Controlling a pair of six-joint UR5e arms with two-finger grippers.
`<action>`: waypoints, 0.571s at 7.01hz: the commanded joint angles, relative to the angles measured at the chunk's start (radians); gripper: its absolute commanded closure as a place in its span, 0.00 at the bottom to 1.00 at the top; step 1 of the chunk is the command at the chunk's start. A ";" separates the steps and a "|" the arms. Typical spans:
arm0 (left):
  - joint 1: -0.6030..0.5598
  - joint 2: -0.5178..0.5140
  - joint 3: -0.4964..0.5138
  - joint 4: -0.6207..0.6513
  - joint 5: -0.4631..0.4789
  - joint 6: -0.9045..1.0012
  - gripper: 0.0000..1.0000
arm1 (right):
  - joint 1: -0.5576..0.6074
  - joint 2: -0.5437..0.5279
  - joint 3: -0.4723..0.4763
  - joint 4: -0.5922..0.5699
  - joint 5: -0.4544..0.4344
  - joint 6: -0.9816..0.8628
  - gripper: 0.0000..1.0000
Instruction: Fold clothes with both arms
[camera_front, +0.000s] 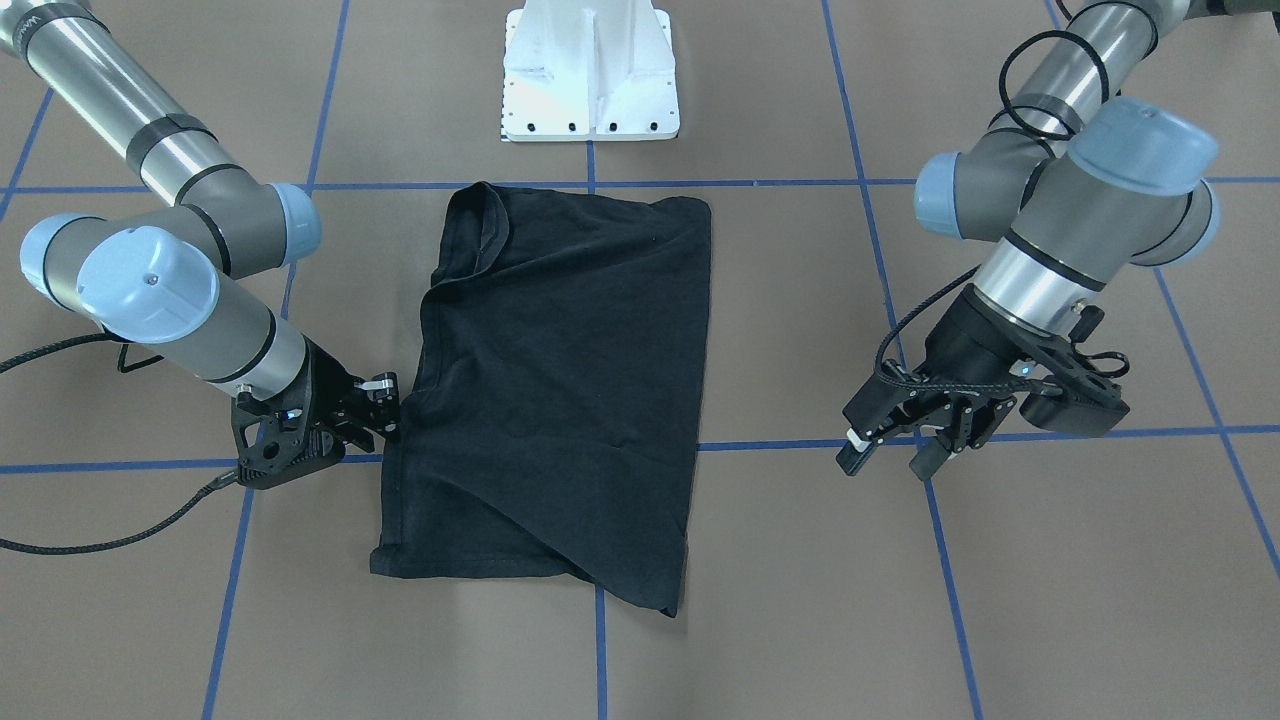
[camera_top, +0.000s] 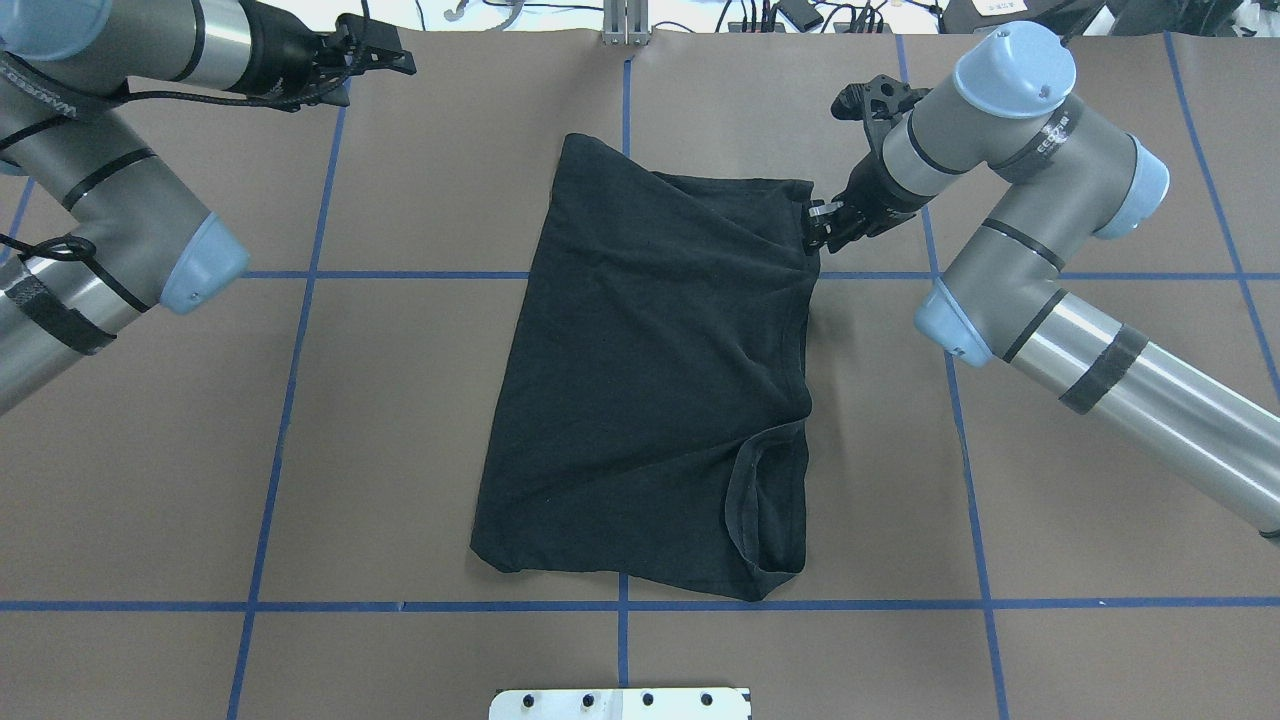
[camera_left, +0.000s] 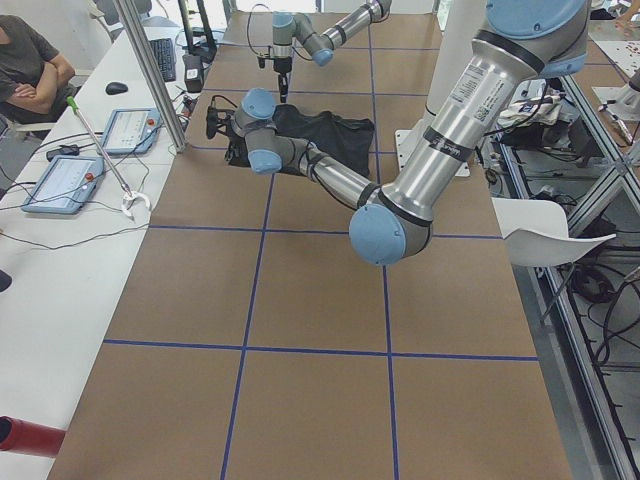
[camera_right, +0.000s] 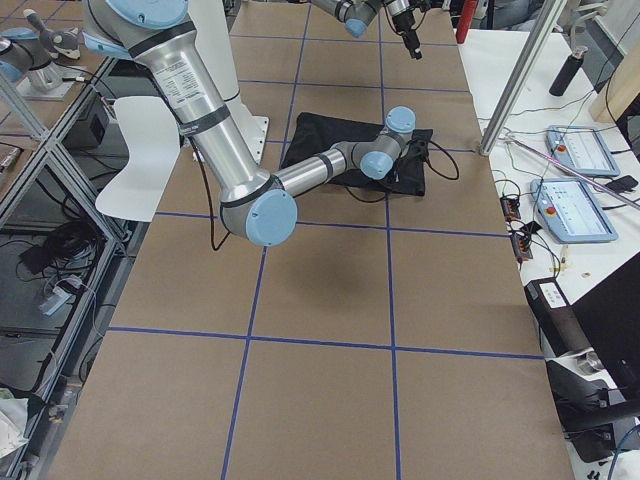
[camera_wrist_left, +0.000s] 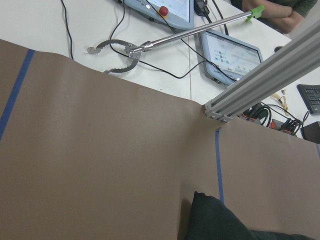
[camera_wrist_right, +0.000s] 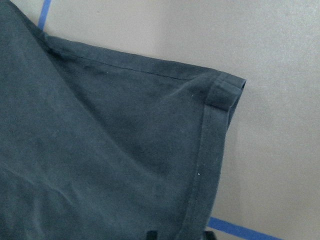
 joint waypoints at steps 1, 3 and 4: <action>-0.002 0.003 -0.001 0.001 -0.007 0.000 0.00 | 0.023 0.033 0.019 -0.012 0.118 0.113 0.00; 0.003 0.026 -0.001 0.001 -0.010 0.000 0.00 | 0.012 0.016 0.135 -0.012 0.144 0.474 0.00; 0.003 0.037 -0.005 0.001 -0.030 -0.003 0.00 | -0.021 -0.023 0.211 -0.015 0.137 0.636 0.00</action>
